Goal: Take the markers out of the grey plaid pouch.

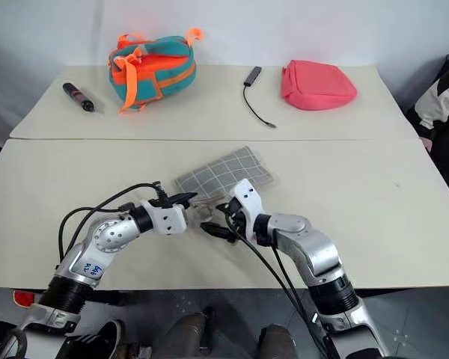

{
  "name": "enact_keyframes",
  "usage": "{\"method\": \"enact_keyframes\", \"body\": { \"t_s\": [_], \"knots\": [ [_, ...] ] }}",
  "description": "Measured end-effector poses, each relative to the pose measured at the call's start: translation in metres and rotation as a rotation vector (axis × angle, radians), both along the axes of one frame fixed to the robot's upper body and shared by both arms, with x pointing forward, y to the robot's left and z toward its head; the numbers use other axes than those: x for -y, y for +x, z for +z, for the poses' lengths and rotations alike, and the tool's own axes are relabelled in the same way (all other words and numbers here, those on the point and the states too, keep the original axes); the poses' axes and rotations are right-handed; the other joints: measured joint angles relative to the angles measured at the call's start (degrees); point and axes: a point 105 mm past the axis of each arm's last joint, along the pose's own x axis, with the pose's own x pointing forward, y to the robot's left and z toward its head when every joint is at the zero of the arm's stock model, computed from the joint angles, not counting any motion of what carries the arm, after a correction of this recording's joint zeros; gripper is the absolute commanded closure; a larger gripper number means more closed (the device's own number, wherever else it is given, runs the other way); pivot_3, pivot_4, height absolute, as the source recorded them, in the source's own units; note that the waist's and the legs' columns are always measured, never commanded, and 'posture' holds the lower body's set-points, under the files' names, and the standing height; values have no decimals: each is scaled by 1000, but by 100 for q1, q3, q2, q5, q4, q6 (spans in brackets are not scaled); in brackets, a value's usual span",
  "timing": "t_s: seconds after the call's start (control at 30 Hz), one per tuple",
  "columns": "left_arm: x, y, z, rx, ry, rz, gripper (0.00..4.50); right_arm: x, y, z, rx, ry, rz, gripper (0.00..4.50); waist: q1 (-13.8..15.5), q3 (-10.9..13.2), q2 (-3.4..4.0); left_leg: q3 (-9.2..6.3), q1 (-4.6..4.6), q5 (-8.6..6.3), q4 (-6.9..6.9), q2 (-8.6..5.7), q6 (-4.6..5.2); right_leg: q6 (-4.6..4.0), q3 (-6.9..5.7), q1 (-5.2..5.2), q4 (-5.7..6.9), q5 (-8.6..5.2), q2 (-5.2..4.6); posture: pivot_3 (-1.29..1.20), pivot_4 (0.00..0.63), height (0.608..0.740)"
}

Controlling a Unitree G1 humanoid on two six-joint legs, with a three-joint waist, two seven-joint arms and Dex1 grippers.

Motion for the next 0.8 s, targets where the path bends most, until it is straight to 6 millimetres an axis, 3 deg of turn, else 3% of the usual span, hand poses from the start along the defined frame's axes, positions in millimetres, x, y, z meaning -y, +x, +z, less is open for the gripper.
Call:
{"method": "enact_keyframes", "body": {
  "t_s": [0.13,0.37,0.63,0.8],
  "knots": [
    [0,1,0,-5,0,9,4500,-3,-1,-9,-32,-10,12,1723,-3,0,0,16,0,0,0,1,0,0,1,-1,-1,0,0,0,150,740],
    [1,0,0,-7,-1,16,4500,-3,-2,-9,-35,-9,15,4304,-6,0,0,18,0,0,0,3,0,0,1,-2,-1,0,1,0,150,740],
    [1,-1,-1,-15,-8,19,4500,2,4,-12,-48,-7,-19,4452,-6,0,0,19,0,0,0,3,0,0,2,-2,-1,0,1,0,150,740],
    [-2,-4,-2,-24,-23,24,4500,18,18,-5,-23,3,-79,4452,-15,0,0,21,1,0,0,5,0,0,2,-3,-1,0,2,0,150,740]
  ]
}}
